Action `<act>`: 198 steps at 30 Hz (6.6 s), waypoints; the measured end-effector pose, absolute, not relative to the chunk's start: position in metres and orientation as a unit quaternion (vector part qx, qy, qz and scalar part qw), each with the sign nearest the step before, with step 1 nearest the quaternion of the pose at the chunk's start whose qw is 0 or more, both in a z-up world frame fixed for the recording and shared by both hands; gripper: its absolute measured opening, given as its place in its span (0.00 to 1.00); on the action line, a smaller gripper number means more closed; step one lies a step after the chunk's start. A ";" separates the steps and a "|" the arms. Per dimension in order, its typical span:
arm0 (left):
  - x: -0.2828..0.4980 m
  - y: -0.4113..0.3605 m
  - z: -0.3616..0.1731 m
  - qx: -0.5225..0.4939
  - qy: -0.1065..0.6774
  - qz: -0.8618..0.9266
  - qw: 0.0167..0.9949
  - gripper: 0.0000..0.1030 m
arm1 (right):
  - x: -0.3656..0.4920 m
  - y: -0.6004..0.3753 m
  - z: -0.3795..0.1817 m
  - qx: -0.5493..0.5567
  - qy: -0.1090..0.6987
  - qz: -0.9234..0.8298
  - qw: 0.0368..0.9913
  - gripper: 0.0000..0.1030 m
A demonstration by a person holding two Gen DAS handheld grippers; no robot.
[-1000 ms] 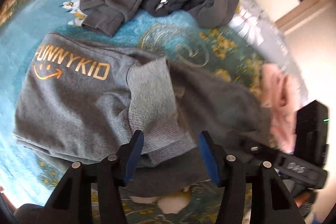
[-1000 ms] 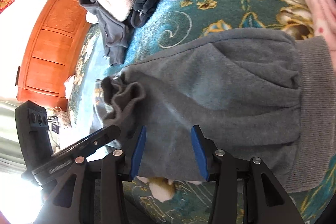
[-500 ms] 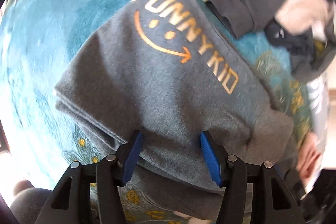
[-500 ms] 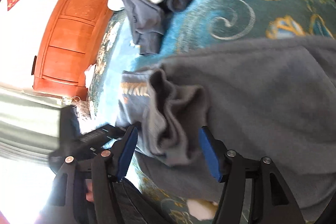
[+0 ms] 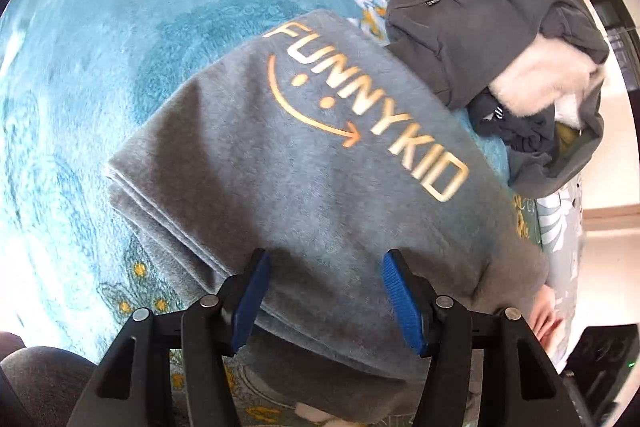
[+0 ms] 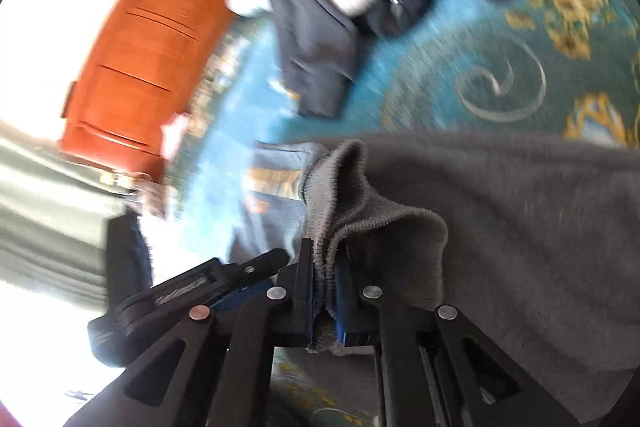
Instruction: Fold clothes
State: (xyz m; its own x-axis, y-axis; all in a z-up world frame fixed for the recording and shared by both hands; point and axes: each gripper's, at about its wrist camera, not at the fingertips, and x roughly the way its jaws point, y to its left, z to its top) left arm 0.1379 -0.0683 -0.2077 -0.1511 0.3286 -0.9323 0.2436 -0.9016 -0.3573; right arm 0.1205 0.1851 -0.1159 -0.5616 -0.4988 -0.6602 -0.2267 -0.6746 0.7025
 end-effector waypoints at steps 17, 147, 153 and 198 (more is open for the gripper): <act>0.153 -0.038 -0.195 -0.640 -0.164 0.747 0.077 0.61 | 0.195 0.228 -0.146 0.524 -0.427 -0.737 0.004 0.29; 0.114 -0.177 -0.190 -0.631 -0.336 0.699 0.028 0.21 | 0.137 0.238 -0.131 0.517 -0.464 -0.719 0.041 0.58; 0.123 -0.180 -0.186 -0.617 -0.345 0.706 0.049 0.37 | 0.127 0.227 -0.121 0.513 -0.442 -0.733 0.057 0.58; 0.036 -0.127 -0.213 -0.616 -0.336 0.655 0.281 0.50 | 0.120 0.242 -0.158 0.545 -0.458 -0.702 0.018 0.58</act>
State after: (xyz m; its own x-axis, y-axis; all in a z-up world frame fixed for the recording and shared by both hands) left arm 0.0362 -0.1273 -0.2133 -0.0834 0.7811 -0.6188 0.0457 -0.6173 -0.7854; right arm 0.1202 0.2422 -0.1584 -0.4050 -0.5252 -0.7484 -0.4741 -0.5792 0.6631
